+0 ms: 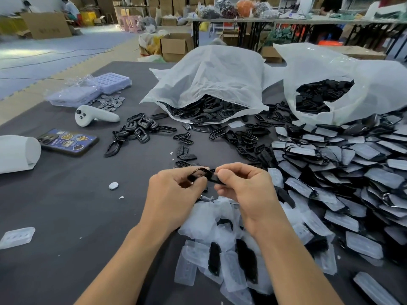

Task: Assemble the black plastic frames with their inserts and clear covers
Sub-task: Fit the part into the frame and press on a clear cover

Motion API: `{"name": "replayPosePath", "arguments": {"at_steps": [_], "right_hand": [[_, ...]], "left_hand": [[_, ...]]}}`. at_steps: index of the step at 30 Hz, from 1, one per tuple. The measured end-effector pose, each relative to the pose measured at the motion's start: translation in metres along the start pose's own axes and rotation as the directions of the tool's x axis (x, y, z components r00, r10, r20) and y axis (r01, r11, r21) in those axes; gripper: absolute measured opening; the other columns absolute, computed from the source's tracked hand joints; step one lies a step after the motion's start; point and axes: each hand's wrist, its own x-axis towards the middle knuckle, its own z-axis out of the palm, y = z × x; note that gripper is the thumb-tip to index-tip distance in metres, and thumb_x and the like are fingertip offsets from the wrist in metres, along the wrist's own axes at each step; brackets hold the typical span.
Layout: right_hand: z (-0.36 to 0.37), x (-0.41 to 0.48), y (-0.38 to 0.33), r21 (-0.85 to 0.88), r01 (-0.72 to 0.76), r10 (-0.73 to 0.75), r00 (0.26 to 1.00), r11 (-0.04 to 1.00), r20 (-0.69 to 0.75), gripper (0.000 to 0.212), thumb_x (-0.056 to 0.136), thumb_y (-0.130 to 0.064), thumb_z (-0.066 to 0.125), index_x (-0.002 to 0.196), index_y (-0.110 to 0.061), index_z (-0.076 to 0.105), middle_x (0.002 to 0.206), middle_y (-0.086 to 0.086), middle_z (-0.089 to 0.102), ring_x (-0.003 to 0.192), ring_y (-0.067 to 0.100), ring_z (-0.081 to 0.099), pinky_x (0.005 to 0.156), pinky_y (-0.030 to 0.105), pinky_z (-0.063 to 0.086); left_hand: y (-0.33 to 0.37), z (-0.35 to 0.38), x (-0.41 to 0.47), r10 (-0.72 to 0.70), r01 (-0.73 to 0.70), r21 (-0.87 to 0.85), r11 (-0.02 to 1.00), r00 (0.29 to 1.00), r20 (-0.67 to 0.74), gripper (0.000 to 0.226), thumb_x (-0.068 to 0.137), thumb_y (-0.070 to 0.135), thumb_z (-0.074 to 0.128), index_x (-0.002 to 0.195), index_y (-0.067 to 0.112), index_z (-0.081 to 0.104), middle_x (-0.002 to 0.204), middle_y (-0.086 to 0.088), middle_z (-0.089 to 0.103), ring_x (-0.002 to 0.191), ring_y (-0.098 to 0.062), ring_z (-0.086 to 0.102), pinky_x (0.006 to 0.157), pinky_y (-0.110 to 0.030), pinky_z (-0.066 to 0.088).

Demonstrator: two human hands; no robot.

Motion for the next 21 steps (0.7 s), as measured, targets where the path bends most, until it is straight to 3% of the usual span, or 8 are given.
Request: {"name": "replayPosePath", "arguments": {"at_steps": [4, 7, 11, 14, 17, 21], "right_hand": [[-0.006, 0.001, -0.003, 0.010, -0.027, 0.026, 0.997, 1.000, 0.078, 0.025, 0.090, 0.004, 0.070, 0.072, -0.009, 0.081, 0.083, 0.015, 0.078, 0.076, 0.023, 0.077, 0.069, 0.023, 0.061], [-0.009, -0.002, -0.003, -0.009, -0.003, 0.004, 0.989, 1.000, 0.151, 0.020, 0.085, 0.010, 0.072, 0.085, -0.008, 0.082, 0.092, 0.018, 0.079, 0.089, 0.026, 0.077, 0.077, 0.025, 0.060], [-0.007, -0.004, -0.004, -0.056, 0.039, -0.032, 0.992, 0.998, 0.124, 0.023, 0.083, 0.013, 0.072, 0.084, -0.008, 0.082, 0.083, 0.014, 0.078, 0.075, 0.020, 0.075, 0.071, 0.023, 0.060], [-0.005, -0.002, -0.005, 0.037, 0.001, -0.002, 0.999, 0.999, 0.047, 0.033, 0.091, 0.008, 0.066, 0.074, -0.014, 0.082, 0.072, 0.008, 0.074, 0.059, 0.014, 0.067, 0.060, 0.022, 0.058], [-0.007, -0.001, -0.004, -0.010, 0.047, -0.046, 0.999, 0.999, 0.012, 0.033, 0.094, 0.006, 0.063, 0.077, -0.016, 0.082, 0.069, 0.006, 0.070, 0.052, 0.013, 0.057, 0.053, 0.022, 0.050], [-0.003, -0.004, 0.000, -0.173, 0.126, -0.119, 0.992, 0.977, 0.047, 0.021, 0.085, 0.005, 0.074, 0.085, -0.015, 0.080, 0.061, 0.008, 0.068, 0.049, 0.015, 0.057, 0.048, 0.022, 0.047]], "left_hand": [[-0.001, -0.002, 0.004, 0.025, -0.026, 0.043, 0.999, 0.999, 0.027, 0.037, 0.084, 0.024, 0.072, 0.092, 0.060, 0.076, 0.080, 0.026, 0.076, 0.074, 0.001, 0.073, 0.071, -0.021, 0.058], [-0.003, -0.003, 0.007, -0.084, 0.085, -0.022, 0.996, 0.995, 0.054, 0.014, 0.084, 0.031, 0.069, 0.081, 0.038, 0.081, 0.068, 0.005, 0.076, 0.064, -0.017, 0.073, 0.065, -0.036, 0.061], [-0.002, -0.005, 0.010, -0.202, 0.238, -0.235, 0.943, 0.965, 0.168, 0.025, 0.094, 0.009, 0.072, 0.071, 0.018, 0.078, 0.060, -0.008, 0.071, 0.045, -0.016, 0.061, 0.048, -0.026, 0.048], [0.002, -0.006, 0.011, -0.220, 0.300, -0.353, 0.886, 0.943, 0.249, 0.019, 0.096, 0.001, 0.068, 0.094, 0.014, 0.081, 0.060, -0.011, 0.067, 0.041, -0.015, 0.055, 0.044, -0.021, 0.044], [0.000, -0.004, 0.011, -0.229, 0.308, -0.301, 0.903, 0.935, 0.269, 0.020, 0.097, 0.003, 0.067, 0.107, 0.016, 0.078, 0.057, -0.011, 0.065, 0.039, -0.016, 0.054, 0.041, -0.023, 0.043], [0.002, -0.003, 0.008, -0.148, 0.205, -0.166, 0.965, 0.942, 0.301, 0.018, 0.096, 0.020, 0.068, 0.082, 0.026, 0.078, 0.050, -0.007, 0.060, 0.037, -0.018, 0.044, 0.042, -0.020, 0.036]]}}
